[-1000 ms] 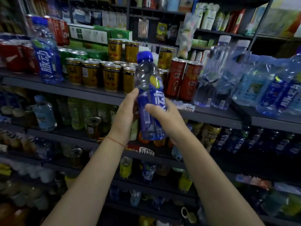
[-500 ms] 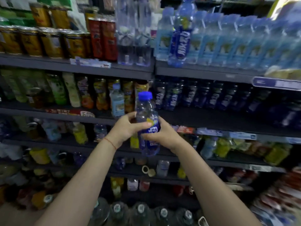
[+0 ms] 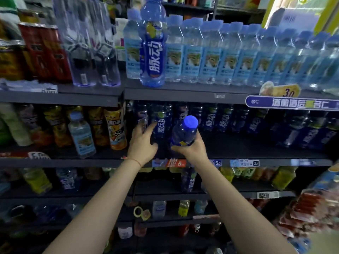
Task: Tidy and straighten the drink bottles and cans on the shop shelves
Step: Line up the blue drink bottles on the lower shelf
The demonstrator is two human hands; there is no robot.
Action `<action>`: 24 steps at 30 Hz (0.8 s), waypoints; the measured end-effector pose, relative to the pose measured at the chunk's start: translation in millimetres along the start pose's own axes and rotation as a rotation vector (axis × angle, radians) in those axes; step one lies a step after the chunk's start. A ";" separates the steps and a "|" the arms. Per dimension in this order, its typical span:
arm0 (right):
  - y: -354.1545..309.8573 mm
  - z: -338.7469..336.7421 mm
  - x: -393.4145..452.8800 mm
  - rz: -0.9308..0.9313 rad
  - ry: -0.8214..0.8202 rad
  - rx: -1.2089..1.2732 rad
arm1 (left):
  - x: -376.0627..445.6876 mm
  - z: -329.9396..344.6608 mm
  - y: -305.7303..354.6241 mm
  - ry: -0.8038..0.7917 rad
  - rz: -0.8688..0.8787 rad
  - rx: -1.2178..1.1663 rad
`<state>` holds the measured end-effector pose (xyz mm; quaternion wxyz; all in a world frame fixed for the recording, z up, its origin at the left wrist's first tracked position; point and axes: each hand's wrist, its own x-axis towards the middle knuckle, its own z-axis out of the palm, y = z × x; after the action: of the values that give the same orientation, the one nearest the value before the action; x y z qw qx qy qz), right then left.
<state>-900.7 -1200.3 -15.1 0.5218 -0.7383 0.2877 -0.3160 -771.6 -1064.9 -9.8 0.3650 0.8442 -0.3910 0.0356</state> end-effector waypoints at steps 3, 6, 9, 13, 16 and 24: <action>1.7 10.7 32.1 0.076 0.034 -0.046 | 31.0 9.3 -5.4 0.016 0.073 0.293; 6.9 26.9 59.5 0.121 0.053 -0.082 | 53.6 18.1 -19.6 0.019 0.108 0.435; 7.6 38.2 78.0 0.152 0.080 -0.113 | 61.8 28.2 -33.5 0.018 0.113 0.473; 7.4 44.1 96.5 0.180 0.116 -0.194 | 60.6 41.5 -49.1 0.082 0.151 0.470; 8.7 52.2 106.2 0.168 0.122 -0.277 | 59.8 43.9 -58.0 0.108 0.171 0.474; 1.0 56.2 110.2 0.158 0.121 -0.403 | 59.8 40.8 -55.7 0.073 0.154 0.461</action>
<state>-787.7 -1250.6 -12.1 0.3684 -0.7827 0.4326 -0.2539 -701.2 -1105.3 -51.7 0.1726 0.8711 -0.4221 0.1821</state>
